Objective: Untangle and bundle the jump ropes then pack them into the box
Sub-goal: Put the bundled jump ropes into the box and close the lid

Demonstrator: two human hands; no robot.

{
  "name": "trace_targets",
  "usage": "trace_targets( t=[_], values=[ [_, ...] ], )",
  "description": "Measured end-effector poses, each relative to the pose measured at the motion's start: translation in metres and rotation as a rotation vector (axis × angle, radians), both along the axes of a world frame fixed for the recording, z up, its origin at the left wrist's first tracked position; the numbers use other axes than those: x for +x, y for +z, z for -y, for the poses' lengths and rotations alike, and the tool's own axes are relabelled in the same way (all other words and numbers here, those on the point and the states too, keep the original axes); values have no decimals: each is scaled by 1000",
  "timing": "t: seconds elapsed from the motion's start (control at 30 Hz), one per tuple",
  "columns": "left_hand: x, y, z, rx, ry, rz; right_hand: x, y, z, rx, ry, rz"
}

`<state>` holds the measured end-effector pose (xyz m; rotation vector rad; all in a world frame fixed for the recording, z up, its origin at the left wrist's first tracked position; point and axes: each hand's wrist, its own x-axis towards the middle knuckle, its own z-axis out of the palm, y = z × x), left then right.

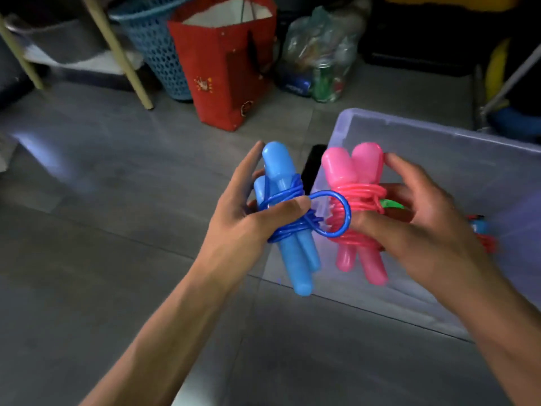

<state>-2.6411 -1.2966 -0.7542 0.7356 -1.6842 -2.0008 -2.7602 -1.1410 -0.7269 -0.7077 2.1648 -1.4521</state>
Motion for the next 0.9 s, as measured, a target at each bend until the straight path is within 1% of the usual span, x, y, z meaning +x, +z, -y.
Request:
trace_targets(
  t=[0.13, 0.23, 0.3, 0.4, 0.5, 0.57, 0.63, 0.7, 0.73, 0.9],
  values=[
    [-66, 14, -33, -84, -117, 64, -55, -1, -45, 116, -187, -19],
    [-114, 8, -47, -178, -214, 204, -89, -15, -66, 256, -243, 1],
    [-141, -5, -51, -289, -303, 344, -107, -31, -70, 401, -205, 15],
    [-169, -30, -50, -427, -415, 557, -122, -52, -64, 545, -39, 108],
    [-192, -52, -49, -638, -537, 692, -131, -64, -56, 629, 18, 221],
    [-202, -65, -50, -737, -585, 757, -132, -71, -54, 666, 20, 235],
    [-207, -76, -52, -768, -631, 814, -133, -80, -55, 673, 28, 214],
    [-206, -83, -55, -761, -664, 834, -132, -89, -60, 669, 51, 319],
    [-205, -84, -56, -745, -675, 826, -130, -91, -63, 675, 55, 340],
    [-197, -95, -55, -664, -739, 762, -133, -97, -66, 693, 6, 180]
  ],
)
